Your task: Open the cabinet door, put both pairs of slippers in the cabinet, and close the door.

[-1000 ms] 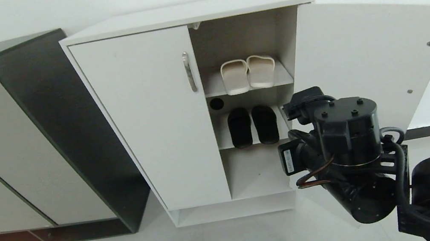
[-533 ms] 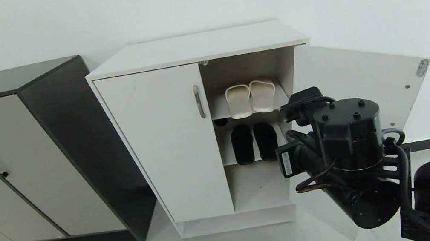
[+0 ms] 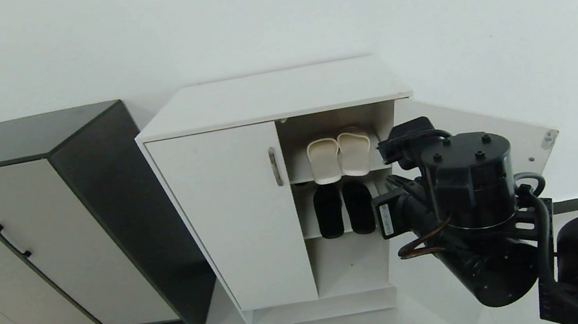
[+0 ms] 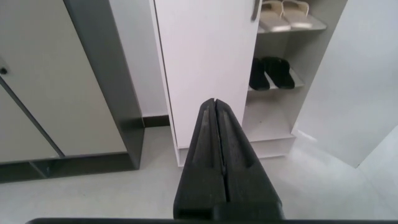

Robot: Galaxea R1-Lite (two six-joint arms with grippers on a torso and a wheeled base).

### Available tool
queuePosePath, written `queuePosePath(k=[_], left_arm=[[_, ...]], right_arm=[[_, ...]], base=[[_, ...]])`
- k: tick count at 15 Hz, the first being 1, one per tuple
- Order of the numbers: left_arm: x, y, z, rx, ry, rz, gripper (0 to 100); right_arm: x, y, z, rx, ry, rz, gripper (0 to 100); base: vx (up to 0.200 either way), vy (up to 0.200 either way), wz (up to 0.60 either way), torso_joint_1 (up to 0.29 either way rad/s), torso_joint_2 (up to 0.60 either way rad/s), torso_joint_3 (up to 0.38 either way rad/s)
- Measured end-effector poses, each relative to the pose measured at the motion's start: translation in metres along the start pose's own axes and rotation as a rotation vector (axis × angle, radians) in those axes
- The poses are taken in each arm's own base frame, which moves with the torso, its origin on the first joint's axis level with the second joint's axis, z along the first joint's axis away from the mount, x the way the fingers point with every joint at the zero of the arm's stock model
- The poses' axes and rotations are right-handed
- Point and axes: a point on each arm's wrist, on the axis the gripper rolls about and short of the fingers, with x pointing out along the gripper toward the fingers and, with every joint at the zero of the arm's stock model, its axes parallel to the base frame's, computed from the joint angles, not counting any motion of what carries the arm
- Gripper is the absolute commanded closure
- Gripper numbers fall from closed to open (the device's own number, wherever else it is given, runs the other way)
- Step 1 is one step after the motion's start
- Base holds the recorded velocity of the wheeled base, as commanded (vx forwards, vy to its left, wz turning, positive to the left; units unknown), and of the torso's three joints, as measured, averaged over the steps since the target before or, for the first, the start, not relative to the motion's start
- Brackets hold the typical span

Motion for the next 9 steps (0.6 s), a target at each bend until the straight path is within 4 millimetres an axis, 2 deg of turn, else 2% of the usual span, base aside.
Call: queuePosePath(k=[9], left_arm=[[0.0,0.0,0.0,0.0,0.0,0.0,100]], right_arm=[[-0.0001,-0.0004,-0.0018,-0.006,0.006,0.001,100]], base=[[0.0,0.0,0.0,0.225,-0.54,-0.313]])
